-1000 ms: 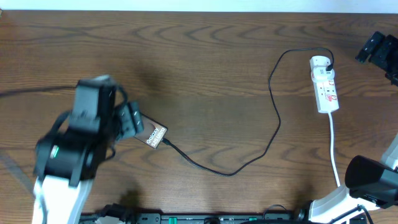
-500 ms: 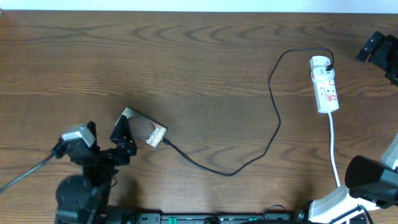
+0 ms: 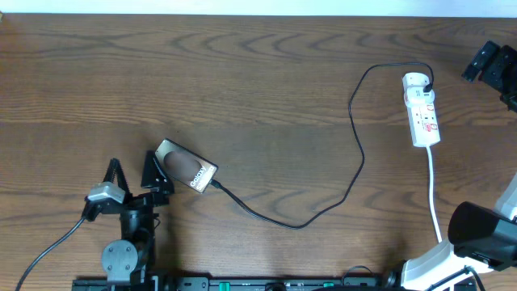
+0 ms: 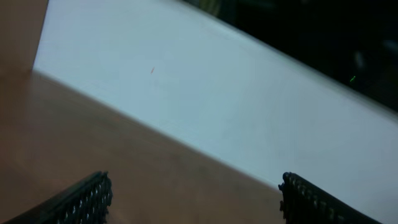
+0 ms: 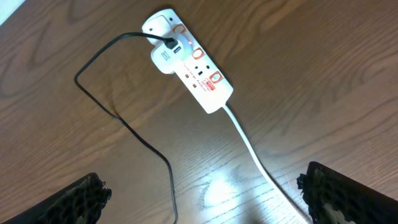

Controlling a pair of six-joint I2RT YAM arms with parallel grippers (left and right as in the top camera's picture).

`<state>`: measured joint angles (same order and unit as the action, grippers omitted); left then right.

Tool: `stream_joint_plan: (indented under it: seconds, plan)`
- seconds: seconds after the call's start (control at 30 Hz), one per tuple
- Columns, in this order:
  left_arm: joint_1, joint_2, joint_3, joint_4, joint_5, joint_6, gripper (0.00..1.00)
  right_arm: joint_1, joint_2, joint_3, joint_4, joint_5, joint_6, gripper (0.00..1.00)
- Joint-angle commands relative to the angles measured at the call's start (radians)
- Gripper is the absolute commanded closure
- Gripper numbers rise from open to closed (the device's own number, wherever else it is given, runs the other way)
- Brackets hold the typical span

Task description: Plug charger to phone and switch on socket

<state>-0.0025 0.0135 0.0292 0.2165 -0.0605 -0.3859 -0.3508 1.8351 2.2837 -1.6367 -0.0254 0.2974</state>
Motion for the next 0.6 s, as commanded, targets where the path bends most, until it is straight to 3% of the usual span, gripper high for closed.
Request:
stream_joint_plan:
  seconds: [0.0, 0.17, 0.3, 0.57]
  plan:
    - [0.024, -0.012, -0.023, -0.059, 0.026, 0.003, 0.15, 0.005, -0.003, 0.006, -0.002, 0.012, 0.013, 0.01]
    - [0.038, -0.012, -0.025, -0.292, 0.035, 0.024, 0.15, 0.005, -0.003, 0.006, -0.002, 0.012, 0.013, 0.01]
    - [0.039, -0.012, -0.025, -0.291, 0.084, 0.140, 0.15, 0.005, -0.003, 0.006, -0.002, 0.012, 0.013, 0.01]
    - [0.039, -0.012, -0.025, -0.291, 0.084, 0.203, 0.14, 0.005, -0.003, 0.006, -0.002, 0.012, 0.013, 0.01]
